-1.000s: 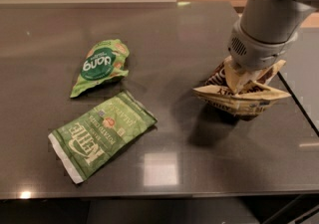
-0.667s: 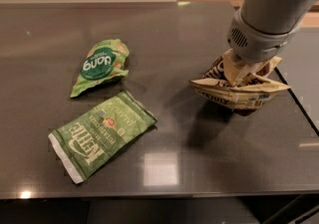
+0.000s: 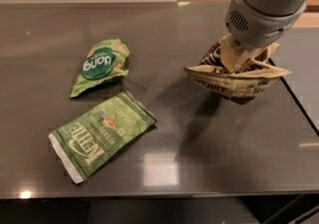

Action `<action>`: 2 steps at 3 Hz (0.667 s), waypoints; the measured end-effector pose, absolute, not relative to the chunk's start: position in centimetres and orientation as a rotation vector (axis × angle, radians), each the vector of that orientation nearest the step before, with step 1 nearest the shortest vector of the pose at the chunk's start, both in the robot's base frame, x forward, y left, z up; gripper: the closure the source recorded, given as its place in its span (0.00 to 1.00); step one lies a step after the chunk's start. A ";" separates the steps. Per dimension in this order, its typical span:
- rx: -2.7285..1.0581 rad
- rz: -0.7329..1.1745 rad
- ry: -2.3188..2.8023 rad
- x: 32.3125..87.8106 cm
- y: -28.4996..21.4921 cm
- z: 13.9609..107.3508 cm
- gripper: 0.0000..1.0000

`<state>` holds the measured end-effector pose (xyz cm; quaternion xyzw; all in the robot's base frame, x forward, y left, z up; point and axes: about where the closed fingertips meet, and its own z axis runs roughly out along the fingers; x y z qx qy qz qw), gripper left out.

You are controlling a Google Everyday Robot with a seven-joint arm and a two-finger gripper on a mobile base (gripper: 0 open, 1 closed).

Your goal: Pick brown chip bag

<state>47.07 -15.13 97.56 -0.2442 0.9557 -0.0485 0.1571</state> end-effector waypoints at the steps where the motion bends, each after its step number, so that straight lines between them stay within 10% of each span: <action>1: -0.740 -0.164 2.689 47.2 -14.7 99.1 1.00; 2: -0.740 -0.165 2.688 47.2 -14.7 99.2 1.00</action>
Offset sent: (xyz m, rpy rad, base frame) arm -0.0029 0.0010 0.0182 -0.0320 -0.0293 0.0482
